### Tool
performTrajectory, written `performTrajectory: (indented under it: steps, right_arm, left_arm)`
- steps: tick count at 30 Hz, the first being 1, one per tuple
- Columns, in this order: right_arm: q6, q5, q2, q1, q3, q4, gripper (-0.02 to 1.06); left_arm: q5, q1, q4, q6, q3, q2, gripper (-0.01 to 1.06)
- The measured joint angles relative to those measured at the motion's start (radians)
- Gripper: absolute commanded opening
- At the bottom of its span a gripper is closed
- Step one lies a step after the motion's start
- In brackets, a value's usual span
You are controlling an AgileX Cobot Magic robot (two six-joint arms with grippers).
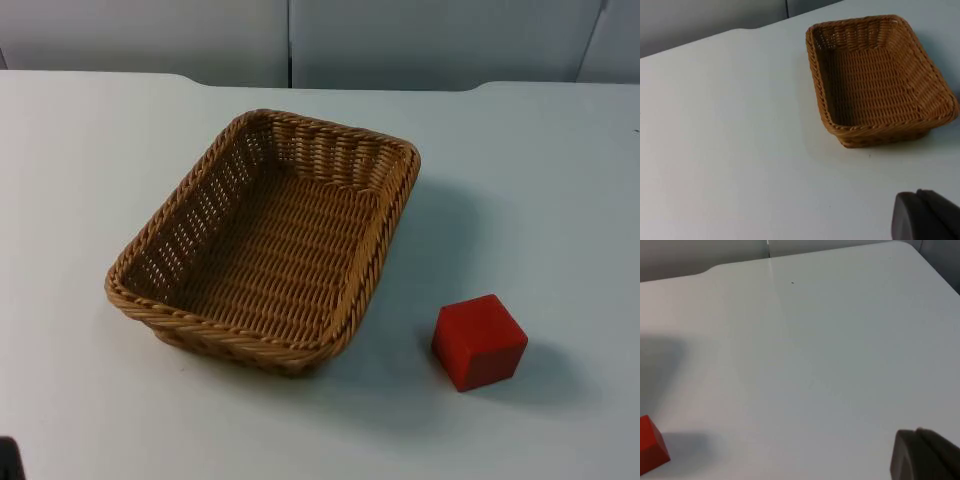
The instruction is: Pick up the basket with the left hand and place the cube into the basket with the right hand.
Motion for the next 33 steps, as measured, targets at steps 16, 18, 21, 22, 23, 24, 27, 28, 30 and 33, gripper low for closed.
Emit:
performTrajectory:
  steps: [16, 18, 21, 22, 23, 24, 27, 28, 30, 33]
  right_arm:
    - [0.0, 0.0, 0.0, 0.0, 0.0, 0.0, 0.0]
    - [0.0, 0.0, 0.0, 0.0, 0.0, 0.0, 0.0]
    - [0.0, 0.0, 0.0, 0.0, 0.0, 0.0, 0.0]
    - [0.0, 0.0, 0.0, 0.0, 0.0, 0.0, 0.0]
    - [0.0, 0.0, 0.0, 0.0, 0.0, 0.0, 0.0]
    - [0.0, 0.0, 0.0, 0.0, 0.0, 0.0, 0.0]
    - [0.0, 0.0, 0.0, 0.0, 0.0, 0.0, 0.0]
    - [0.0, 0.0, 0.0, 0.0, 0.0, 0.0, 0.0]
    - [0.0, 0.0, 0.0, 0.0, 0.0, 0.0, 0.0]
    - [0.0, 0.0, 0.0, 0.0, 0.0, 0.0, 0.0]
  left_arm:
    - [-0.175, 0.0, -0.639, 0.395, -0.07, 0.603, 0.0]
    - [-0.207, 0.0, -0.652, 0.44, -0.085, 0.72, 0.0]
    - [-0.265, 0.0, -0.656, 0.466, -0.094, 0.879, 0.0]
    - [-0.291, 0.0, -0.66, 0.477, -0.095, 0.952, 0.0]
    - [-0.291, 0.0, -0.66, 0.477, -0.095, 0.952, 0.0]
    - [-0.313, 0.0, -0.66, 0.489, -0.095, 1.027, 0.0]
    - [-0.343, 0.0, -0.66, 0.521, -0.118, 1.238, 0.0]
    - [-0.343, 0.0, -0.66, 0.521, -0.118, 1.238, 0.01]
    - [-0.347, 0.0, -0.66, 0.53, -0.171, 1.381, 0.03]
    - [-0.353, 0.0, -0.66, 0.534, -0.235, 1.47, 0.15]
